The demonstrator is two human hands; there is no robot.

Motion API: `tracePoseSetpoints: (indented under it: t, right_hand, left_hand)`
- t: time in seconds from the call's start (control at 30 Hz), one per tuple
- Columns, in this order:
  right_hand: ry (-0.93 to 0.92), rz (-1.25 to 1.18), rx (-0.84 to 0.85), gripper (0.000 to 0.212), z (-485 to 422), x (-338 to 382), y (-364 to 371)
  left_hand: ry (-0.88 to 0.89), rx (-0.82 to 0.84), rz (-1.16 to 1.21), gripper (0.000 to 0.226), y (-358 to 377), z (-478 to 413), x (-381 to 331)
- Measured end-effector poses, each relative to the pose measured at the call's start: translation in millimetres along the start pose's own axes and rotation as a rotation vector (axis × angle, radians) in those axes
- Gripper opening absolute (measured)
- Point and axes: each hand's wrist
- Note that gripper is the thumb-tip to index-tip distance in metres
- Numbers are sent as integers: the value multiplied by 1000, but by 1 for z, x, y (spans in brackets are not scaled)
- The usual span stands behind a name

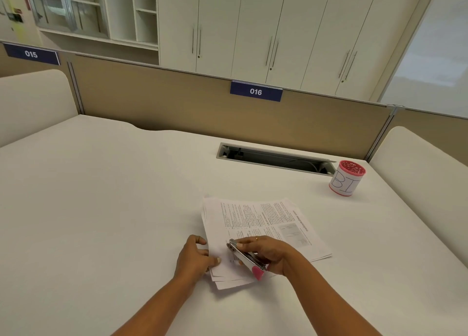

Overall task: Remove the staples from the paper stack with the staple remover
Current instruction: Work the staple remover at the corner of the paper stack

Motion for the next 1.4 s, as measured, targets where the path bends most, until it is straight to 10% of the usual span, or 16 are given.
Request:
tracePoseSetpoints:
  t: [0.83,1.4]
  right_hand:
    - [-55,-13,-131,25,15,-6,9]
    - [-501,701,-409,52,19,-14,31]
  left_hand:
    - [-77,-168,53,50,9,-5,-6]
    - [-217,-286,341,67,-2,-18,-13]
Point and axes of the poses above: each hand's wrist, its own z-axis away from the middle knuckle, its own y-axis out of the palm, x = y × z, and after that the axes turned 5 degrees about -x, right-handed
